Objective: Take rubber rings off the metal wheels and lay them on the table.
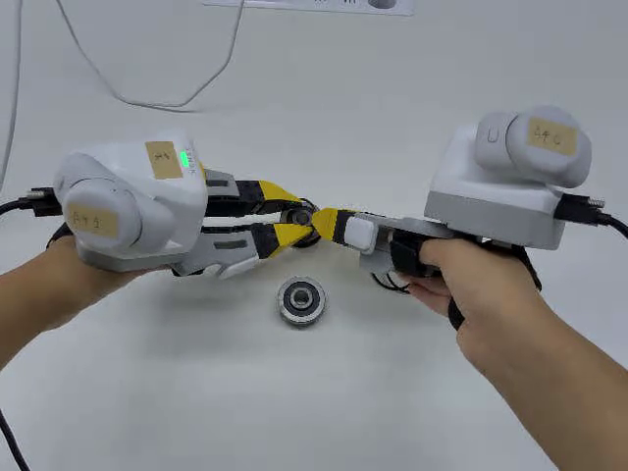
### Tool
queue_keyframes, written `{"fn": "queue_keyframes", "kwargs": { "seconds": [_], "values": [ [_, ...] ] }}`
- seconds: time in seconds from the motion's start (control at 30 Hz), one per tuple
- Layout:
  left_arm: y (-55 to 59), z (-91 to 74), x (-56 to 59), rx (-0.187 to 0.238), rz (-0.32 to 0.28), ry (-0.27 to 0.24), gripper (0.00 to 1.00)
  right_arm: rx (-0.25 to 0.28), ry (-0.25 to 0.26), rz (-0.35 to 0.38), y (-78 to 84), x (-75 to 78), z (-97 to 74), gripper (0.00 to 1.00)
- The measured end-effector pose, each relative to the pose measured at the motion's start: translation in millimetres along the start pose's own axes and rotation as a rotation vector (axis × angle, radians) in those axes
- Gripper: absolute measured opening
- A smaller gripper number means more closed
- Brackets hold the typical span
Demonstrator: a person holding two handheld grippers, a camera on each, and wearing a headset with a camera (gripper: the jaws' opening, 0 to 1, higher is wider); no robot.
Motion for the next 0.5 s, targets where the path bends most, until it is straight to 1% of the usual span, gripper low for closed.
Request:
{"fn": "queue_keyframes", "kwargs": {
  "seconds": [0.13, 0.23, 0.27, 0.33, 0.43, 0.5],
  "values": [
    [-3.3, -5.0, 0.5, 0.009, -0.001, -0.004, 0.17, 0.002, -0.005, 0.010, 0.0, -2.4, -0.1, 0.01],
    [-8.4, -11.7, -1.7, 0.037, -0.033, -0.024, 0.20, 0.011, -0.025, 0.027, -2.6, -7.5, -2.1, 0.01],
    [-10.3, -14.7, -3.8, 0.052, -0.054, -0.037, 0.22, 0.016, -0.036, 0.035, -4.1, -9.9, -3.1, 0.01],
    [-12.5, -20.7, -9.3, 0.060, -0.071, -0.067, 0.27, 0.027, -0.045, 0.045, -6.9, -12.7, -5.8, 0.01],
    [-19.8, -28.2, -15.4, 0.103, -0.110, -0.097, 0.32, 0.044, -0.046, 0.059, -12.4, -13.1, -11.8, 0.01],
    [-24.6, -32.5, -19.3, 0.120, -0.117, -0.115, 0.35, 0.061, -0.039, 0.072, -18.0, -10.6, -18.6, 0.01]
  ]
}}
Point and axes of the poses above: the centre of the closed fingertips' face, and the gripper's own axes: z roughly forward along the fingers, x roughly to its right, y roughly out of its underside, the point moved 3 cm from there along -z, roughly backward along the fingers, and after that the axes turned 5 degrees about y, right-handed, at the moved point
